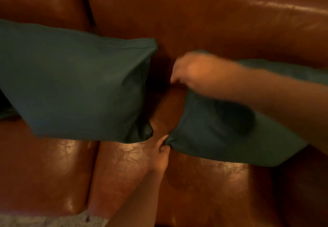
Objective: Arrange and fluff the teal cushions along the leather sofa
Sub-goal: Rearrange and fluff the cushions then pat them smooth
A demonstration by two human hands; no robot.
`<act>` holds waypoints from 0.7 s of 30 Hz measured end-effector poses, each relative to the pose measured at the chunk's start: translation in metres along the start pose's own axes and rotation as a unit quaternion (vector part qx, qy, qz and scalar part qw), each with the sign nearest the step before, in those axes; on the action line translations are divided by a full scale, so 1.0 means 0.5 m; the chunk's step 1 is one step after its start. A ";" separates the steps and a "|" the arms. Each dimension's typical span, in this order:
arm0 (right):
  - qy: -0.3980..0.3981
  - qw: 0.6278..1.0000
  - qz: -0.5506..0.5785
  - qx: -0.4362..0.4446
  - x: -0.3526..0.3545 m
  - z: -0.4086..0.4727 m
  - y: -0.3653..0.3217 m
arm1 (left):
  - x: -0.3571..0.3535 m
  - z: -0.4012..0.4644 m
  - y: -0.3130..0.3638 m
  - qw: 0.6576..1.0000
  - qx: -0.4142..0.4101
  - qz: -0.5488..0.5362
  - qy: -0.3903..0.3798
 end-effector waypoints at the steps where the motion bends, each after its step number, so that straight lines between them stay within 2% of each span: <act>1: 0.014 0.998 -0.039 -0.039 0.048 -0.002 0.039 | 0.004 0.002 0.004 1.000 -0.012 0.023 0.008; 4: -0.110 0.971 -0.115 -0.177 0.081 -0.017 0.140 | 0.010 0.012 0.012 0.998 -0.036 0.037 0.041; 5: -0.143 0.967 -0.109 -0.183 0.067 -0.020 0.145 | 0.007 0.013 0.023 0.997 -0.050 0.044 0.049; 7: -0.146 0.973 -0.062 -0.165 0.046 -0.017 0.131 | 0.001 0.015 0.043 0.992 -0.082 0.078 0.056; 11: -0.104 0.982 -0.024 -0.155 0.046 -0.018 0.131 | -0.002 0.021 0.058 0.964 -0.145 0.217 0.049; 14: -0.068 0.987 -0.008 -0.144 0.046 -0.023 0.125 | -0.001 0.030 0.066 0.946 -0.181 0.262 0.057; 17: 0.025 0.980 0.017 -0.198 0.094 -0.056 0.161 | 0.017 0.037 0.037 0.963 -0.157 0.197 0.096; 19: 0.108 0.958 0.036 -0.262 0.138 -0.106 0.210 | 0.036 0.044 -0.009 0.984 -0.096 0.068 0.133; 21: 0.151 0.943 0.048 -0.293 0.154 -0.144 0.237 | 0.032 0.064 -0.044 0.991 -0.045 -0.030 0.124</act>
Point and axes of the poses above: each hand's wrist, its own z-axis towards the middle knuckle, its own x-axis out of the back of the hand, y = z × x, the point moved 8 cm from there along z, towards the middle knuckle, and after that the axes turned 1 degree about -z, right-handed, at the moved point
